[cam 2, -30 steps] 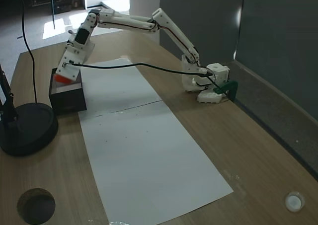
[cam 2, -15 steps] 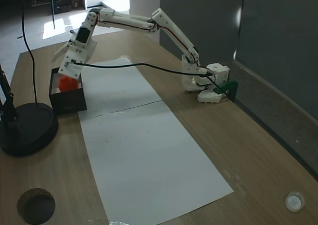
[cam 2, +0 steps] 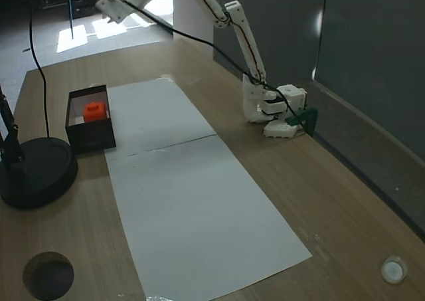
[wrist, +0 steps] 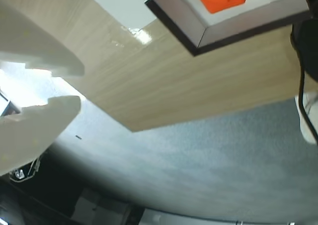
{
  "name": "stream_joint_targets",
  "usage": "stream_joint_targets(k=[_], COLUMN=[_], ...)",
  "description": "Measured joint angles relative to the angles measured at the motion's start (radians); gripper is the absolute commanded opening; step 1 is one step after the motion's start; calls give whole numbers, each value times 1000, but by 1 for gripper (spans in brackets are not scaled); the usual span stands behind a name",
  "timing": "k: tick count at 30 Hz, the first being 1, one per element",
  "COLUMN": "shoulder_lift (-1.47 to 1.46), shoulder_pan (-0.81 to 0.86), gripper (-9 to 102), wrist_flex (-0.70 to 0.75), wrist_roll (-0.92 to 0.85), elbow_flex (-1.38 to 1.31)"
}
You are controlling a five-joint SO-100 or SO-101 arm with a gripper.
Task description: Grab a orange square and put it in the box.
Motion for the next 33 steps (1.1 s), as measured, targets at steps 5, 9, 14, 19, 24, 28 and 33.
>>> stream_joint_targets(k=[5, 9, 14, 19, 24, 28, 33], shoulder_lift=[261, 514, 861, 1131, 1365, 1531, 1727], shoulder_pan=[-40, -109, -239, -341, -385, -391, -377], gripper=[0, 0, 0, 0, 0, 0, 0], wrist_flex=[29, 29, 29, 29, 29, 29, 29], wrist_roll=[9, 9, 9, 8, -58, -95, -153], elbow_flex=[-26, 94, 371, 712, 985, 1140, 1321])
